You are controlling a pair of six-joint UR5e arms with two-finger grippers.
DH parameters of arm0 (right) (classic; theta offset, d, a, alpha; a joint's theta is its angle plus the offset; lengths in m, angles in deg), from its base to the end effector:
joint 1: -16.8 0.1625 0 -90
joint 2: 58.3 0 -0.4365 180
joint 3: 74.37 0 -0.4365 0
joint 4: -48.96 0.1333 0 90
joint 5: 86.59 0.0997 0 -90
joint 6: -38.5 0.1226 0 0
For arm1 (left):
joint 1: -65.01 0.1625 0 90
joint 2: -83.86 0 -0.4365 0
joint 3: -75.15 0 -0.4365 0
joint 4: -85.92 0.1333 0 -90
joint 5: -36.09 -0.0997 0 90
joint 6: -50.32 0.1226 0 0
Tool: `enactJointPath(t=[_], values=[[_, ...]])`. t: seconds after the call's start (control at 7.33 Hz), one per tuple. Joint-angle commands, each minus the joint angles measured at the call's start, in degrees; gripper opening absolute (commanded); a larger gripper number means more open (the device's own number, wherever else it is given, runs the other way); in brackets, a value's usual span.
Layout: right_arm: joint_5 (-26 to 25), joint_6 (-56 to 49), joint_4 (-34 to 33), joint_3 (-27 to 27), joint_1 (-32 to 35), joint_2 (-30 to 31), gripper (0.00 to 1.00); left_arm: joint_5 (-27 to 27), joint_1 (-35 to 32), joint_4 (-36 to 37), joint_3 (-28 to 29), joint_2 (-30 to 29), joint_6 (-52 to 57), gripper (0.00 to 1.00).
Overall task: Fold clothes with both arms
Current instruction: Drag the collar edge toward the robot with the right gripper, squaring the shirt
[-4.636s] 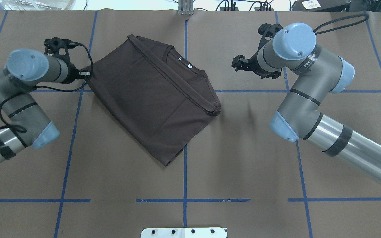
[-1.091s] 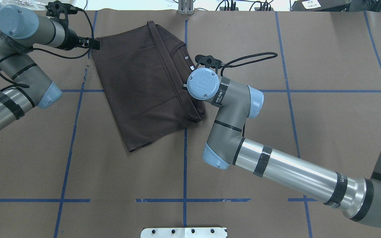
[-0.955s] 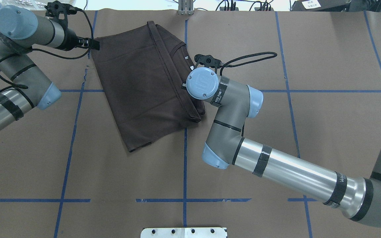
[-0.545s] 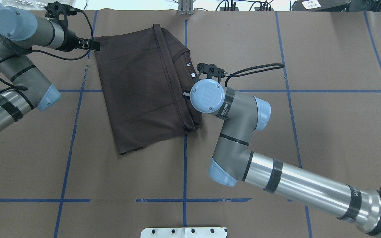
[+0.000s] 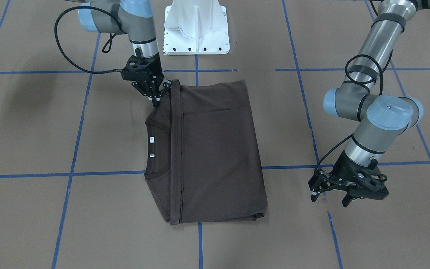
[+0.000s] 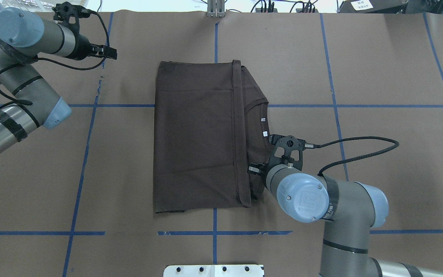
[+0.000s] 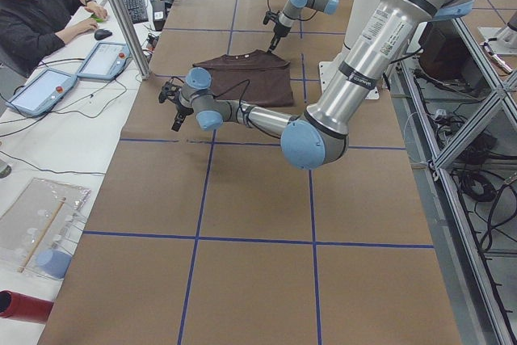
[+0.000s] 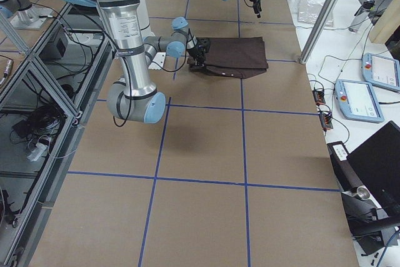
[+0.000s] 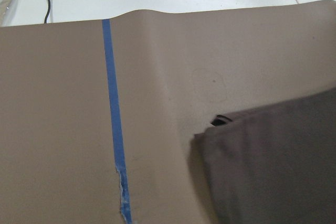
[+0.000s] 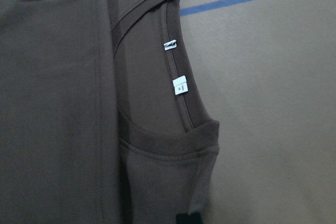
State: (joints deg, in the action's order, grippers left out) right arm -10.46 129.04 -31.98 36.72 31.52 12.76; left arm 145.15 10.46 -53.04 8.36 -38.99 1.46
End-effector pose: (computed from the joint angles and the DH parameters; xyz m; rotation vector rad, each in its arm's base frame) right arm -0.5691 -0.3177 0.2972 0.3322 -0.8222 0.3524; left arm 0.3984 -0.7204 0.4314 0.5469 0.9033 -0.0418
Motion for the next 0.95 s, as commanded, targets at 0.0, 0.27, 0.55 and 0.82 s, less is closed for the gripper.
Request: enactJointPath(t=[0.0, 0.27, 0.55, 0.82], values=[[-3.3, 3.5, -0.2, 2.4, -3.9, 3.2, 0.0, 0.0, 0.1, -0.1, 0.0, 0.0, 0.0, 1.0], [-3.9, 2.5, -0.3, 2.5, -5.0, 3.1, 1.0, 0.1, 0.1, 0.0, -0.1, -0.1, 0.1, 1.0], [-3.4, -5.2, -0.3, 5.4, -5.2, 2.7, 1.0, 0.1, 0.1, 0.0, 0.0, -0.1, 0.1, 1.0], [-5.9, -10.7, -0.2, 5.5, -10.3, 2.5, 1.0, 0.1, 0.1, -0.1, 0.0, 0.1, 0.1, 1.0]])
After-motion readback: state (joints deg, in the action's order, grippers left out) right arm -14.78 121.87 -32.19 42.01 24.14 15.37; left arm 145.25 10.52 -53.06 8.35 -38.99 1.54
